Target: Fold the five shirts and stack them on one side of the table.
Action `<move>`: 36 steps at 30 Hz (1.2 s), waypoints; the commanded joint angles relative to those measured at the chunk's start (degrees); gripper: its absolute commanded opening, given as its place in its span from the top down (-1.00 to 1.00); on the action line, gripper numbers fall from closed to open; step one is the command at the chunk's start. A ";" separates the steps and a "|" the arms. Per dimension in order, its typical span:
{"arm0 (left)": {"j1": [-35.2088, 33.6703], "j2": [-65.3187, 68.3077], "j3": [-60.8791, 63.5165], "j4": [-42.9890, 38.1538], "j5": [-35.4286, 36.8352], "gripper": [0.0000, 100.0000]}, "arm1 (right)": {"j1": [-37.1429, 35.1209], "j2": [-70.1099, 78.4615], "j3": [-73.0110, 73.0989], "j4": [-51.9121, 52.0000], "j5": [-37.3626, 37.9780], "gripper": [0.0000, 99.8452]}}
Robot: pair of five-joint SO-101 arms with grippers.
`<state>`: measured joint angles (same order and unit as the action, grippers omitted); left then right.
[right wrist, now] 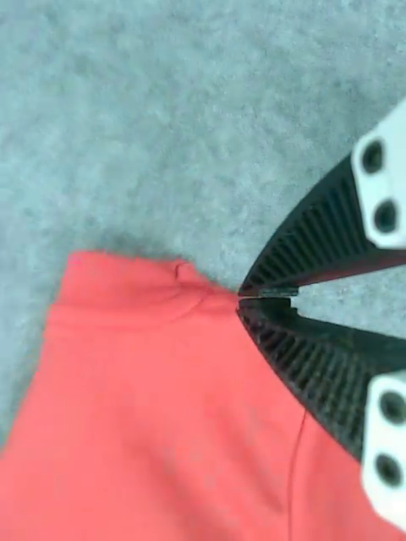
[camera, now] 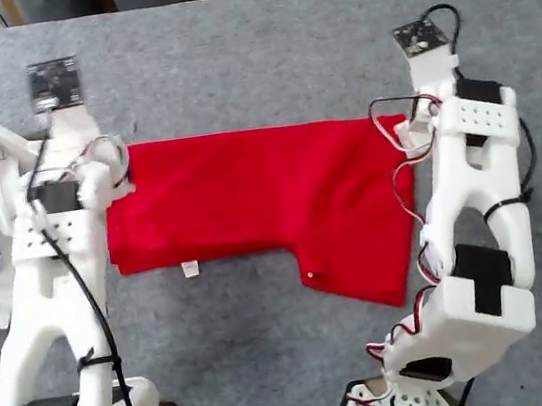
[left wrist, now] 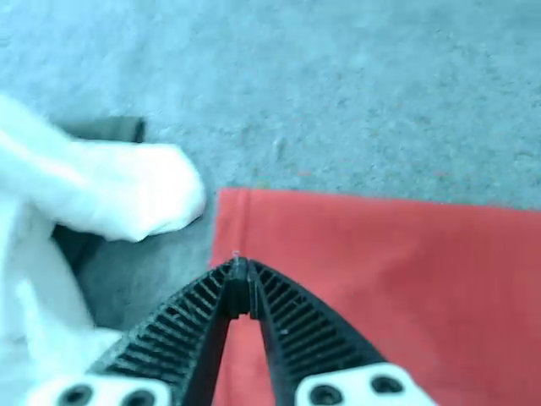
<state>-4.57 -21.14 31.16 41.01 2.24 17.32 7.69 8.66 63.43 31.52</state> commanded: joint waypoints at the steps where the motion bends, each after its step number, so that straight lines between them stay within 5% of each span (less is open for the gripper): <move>1: 1.89 5.98 -1.36 -6.42 0.88 0.94 | -2.20 2.59 -2.42 -1.58 0.18 0.97; 8: -0.84 31.65 -9.36 -8.26 1.32 0.94 | 0.88 16.40 -4.35 -5.71 -0.62 0.97; 12: -0.40 34.46 -10.07 -7.47 -0.09 0.94 | 2.37 18.86 -7.69 -1.14 -1.14 0.97; 21: -0.13 26.29 -9.63 -5.63 -3.52 0.95 | 2.11 11.03 -11.82 5.63 -0.70 0.97; 27: 4.18 12.92 -3.21 -0.44 -3.60 0.95 | -3.96 -3.91 -4.97 13.80 13.71 0.97; 36: 6.73 -3.08 21.93 -12.22 -3.08 0.94 | -13.89 -34.68 24.22 15.21 27.43 0.97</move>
<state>2.11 -19.82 49.10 31.69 -1.01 6.68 -17.01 25.01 78.02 56.04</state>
